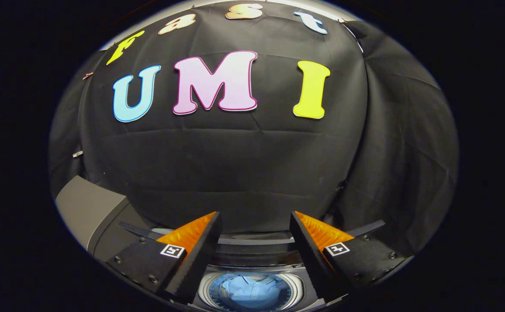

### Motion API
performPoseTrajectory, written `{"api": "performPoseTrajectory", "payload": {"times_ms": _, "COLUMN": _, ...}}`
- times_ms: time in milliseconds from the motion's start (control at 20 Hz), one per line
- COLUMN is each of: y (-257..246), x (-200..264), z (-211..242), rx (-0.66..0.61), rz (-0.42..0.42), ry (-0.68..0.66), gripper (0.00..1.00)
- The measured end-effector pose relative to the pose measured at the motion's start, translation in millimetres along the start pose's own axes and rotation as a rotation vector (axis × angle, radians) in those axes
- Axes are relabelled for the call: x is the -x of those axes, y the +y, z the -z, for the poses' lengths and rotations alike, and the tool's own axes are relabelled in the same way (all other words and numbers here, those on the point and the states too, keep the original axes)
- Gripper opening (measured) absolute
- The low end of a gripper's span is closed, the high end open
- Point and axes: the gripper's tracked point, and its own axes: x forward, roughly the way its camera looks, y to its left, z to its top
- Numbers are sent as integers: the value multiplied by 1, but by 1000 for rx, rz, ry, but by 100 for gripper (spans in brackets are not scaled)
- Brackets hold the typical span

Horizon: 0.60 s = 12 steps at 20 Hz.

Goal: Put the clothes into the washing machine and then close the washing machine lid.

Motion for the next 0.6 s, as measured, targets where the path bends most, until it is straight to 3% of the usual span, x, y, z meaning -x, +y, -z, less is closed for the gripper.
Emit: {"api": "performPoseTrajectory", "payload": {"times_ms": 600, "y": 3, "x": 37, "z": 30, "rx": -3, "rz": -23, "ry": 51, "gripper": 100}}
